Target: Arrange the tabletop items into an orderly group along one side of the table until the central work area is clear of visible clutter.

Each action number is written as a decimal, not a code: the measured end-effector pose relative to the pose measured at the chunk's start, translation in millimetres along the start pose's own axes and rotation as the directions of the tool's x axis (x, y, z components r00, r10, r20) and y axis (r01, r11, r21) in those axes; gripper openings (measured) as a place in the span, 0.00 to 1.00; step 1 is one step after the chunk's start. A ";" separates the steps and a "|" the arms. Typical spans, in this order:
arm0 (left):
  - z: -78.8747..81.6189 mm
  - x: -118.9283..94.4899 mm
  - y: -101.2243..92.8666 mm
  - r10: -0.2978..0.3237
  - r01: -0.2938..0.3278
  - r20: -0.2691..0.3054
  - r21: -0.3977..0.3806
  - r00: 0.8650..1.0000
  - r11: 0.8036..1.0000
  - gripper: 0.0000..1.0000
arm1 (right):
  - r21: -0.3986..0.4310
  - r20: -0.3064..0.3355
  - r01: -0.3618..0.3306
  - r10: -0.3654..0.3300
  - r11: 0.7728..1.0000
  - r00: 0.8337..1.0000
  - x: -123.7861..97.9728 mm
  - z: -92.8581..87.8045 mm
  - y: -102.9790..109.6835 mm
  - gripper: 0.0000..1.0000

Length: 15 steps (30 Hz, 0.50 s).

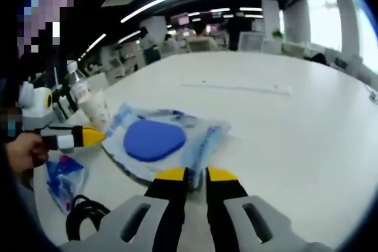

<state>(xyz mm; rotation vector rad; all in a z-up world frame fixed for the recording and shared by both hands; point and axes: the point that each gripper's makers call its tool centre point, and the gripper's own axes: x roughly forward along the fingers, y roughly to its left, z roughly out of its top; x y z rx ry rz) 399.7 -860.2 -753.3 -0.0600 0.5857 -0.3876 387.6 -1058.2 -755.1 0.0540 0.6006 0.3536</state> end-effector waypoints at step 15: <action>11.6 -24.9 -6.5 0.004 -0.005 0.021 0.051 1.000 0.999 0.29 | -0.039 0.092 -0.025 0.029 0.999 0.995 -26.1 28.7 21.5 0.41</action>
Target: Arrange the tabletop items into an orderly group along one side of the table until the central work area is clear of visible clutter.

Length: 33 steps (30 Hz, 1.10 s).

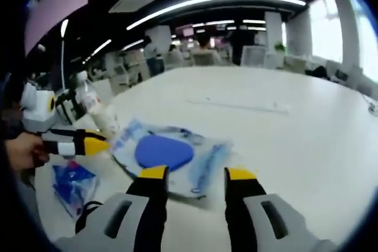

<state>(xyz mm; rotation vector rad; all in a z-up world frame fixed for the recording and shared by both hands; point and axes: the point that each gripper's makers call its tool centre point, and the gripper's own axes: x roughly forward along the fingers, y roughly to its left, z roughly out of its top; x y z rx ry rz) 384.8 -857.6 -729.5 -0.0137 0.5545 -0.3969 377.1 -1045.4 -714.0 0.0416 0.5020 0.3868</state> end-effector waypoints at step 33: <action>6.8 -100.0 -5.8 -0.128 0.123 0.116 0.052 0.985 0.991 0.71 | -0.078 -0.076 -0.248 0.243 0.966 0.967 -69.7 -12.8 116.3 0.74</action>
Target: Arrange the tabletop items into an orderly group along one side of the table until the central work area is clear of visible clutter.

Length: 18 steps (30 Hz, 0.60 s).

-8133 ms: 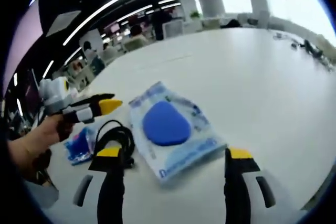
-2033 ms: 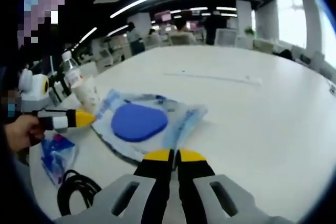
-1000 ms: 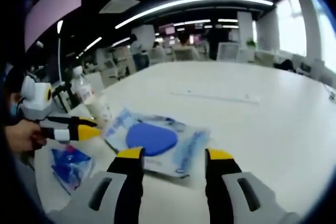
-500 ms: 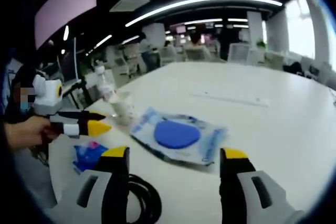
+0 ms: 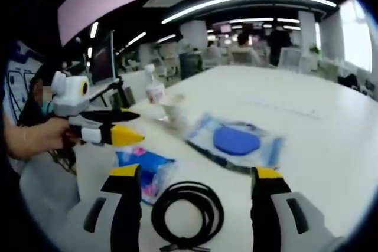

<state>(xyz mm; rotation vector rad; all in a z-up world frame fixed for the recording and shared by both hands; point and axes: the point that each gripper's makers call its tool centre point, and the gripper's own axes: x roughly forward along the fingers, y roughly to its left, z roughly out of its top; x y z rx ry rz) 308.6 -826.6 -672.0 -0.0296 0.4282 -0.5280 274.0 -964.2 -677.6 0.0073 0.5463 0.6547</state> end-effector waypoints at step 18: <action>-27.0 -45.6 -5.0 -0.039 0.040 -0.057 0.016 0.998 0.999 0.81 | 0.008 -0.013 -0.084 0.085 0.996 0.996 -10.6 -18.5 54.4 0.72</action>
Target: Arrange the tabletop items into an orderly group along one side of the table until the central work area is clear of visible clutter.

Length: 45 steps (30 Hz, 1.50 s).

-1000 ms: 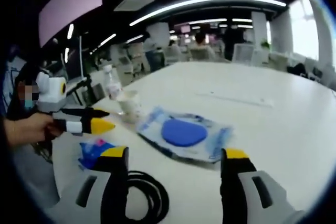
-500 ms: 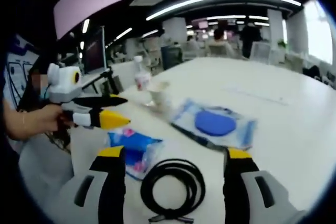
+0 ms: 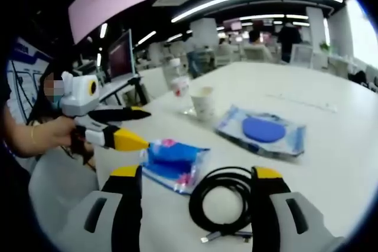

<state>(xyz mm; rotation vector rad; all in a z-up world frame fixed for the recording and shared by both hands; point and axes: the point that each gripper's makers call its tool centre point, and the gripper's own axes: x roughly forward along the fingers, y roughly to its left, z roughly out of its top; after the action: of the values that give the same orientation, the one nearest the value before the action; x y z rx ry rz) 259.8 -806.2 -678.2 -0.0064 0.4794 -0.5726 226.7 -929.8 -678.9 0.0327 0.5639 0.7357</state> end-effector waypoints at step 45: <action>-67.7 -8.9 30.9 0.093 -0.125 -0.212 -0.144 0.973 0.982 0.33 | 0.003 -0.118 -0.016 0.016 1.000 0.993 70.6 -38.7 29.7 0.34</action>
<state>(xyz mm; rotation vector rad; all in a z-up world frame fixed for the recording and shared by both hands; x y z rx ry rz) 239.7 -767.0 -738.8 -0.0711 0.7198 -0.4278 231.2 -868.6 -738.9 -0.0042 0.6779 0.7560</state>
